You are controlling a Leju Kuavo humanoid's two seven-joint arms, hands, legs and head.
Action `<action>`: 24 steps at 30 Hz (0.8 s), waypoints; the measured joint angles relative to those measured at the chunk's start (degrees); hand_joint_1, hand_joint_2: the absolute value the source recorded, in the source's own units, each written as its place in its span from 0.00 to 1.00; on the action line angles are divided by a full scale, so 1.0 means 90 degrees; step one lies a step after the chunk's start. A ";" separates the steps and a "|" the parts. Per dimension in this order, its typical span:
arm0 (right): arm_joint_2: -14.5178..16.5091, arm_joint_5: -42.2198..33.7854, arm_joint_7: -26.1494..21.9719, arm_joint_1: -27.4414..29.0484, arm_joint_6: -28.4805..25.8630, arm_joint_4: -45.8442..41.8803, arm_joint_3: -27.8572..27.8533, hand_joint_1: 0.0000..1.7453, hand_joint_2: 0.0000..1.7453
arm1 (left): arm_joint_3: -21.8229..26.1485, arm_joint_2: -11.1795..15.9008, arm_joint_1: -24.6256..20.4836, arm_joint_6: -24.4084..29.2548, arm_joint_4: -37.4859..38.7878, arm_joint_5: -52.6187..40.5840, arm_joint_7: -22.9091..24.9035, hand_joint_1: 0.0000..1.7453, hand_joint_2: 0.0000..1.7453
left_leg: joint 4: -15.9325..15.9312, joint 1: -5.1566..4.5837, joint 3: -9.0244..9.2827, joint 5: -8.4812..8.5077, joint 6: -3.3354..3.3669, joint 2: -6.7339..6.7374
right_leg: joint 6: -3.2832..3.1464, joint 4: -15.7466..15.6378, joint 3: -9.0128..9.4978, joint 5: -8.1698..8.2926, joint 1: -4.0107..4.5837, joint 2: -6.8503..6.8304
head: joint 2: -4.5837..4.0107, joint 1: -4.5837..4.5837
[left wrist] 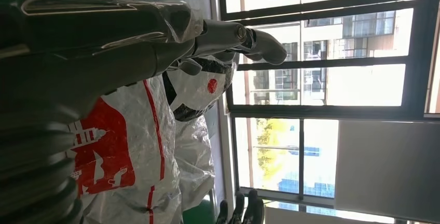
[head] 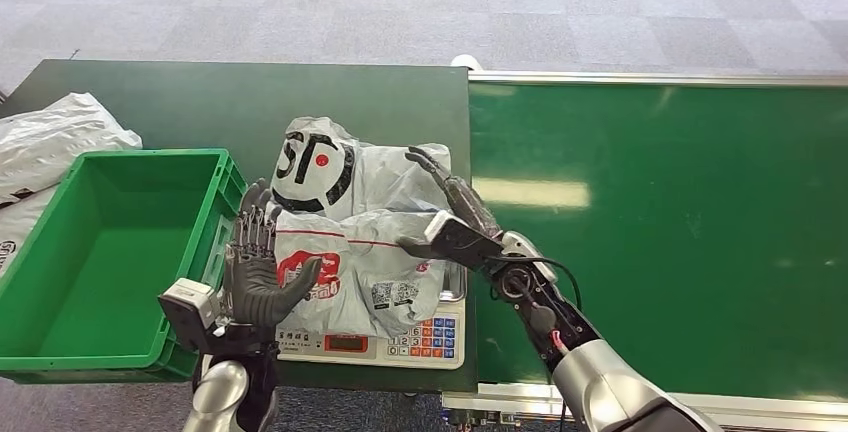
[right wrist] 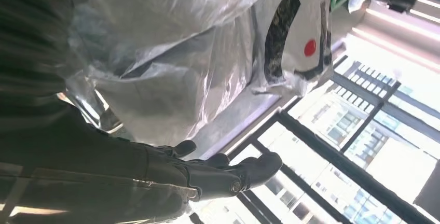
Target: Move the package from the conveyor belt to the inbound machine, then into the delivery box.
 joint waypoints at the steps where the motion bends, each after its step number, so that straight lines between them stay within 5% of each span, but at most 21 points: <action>1: -0.0017 -0.0020 -0.0005 0.0029 -0.0002 -0.0058 -0.0079 0.00 1.00 | 0.0009 -0.0001 0.0000 0.0001 0.0000 -0.0002 -0.0006 0.00 1.00 | 0.0000 0.0000 0.0000 0.0000 0.0000 0.0001 | 0.0000 0.0000 0.0000 0.0000 0.0000 0.0000 | 0.0000 0.0000; 14: -0.0358 -0.1106 0.0182 0.1112 -0.0350 -0.1633 -0.1447 0.00 1.00 | -0.0075 0.0032 0.0003 0.0010 0.0079 -0.0135 0.0029 0.00 1.00 | 0.0001 -0.0002 -0.0002 -0.0001 0.0001 -0.0002 | 0.0000 -0.0002 -0.0002 0.0000 -0.0002 -0.0001 | 0.0000 0.0000; 24: -0.0506 -0.1416 0.0435 0.1455 -0.0389 -0.2014 -0.1917 0.00 1.00 | -0.0228 0.0032 -0.0036 -0.0005 0.0131 -0.0257 0.0176 0.00 1.00 | 0.0000 -0.0001 -0.0001 -0.0001 0.0001 -0.0001 | 0.0000 -0.0002 -0.0004 0.0000 -0.0002 0.0000 | 0.0000 -0.0001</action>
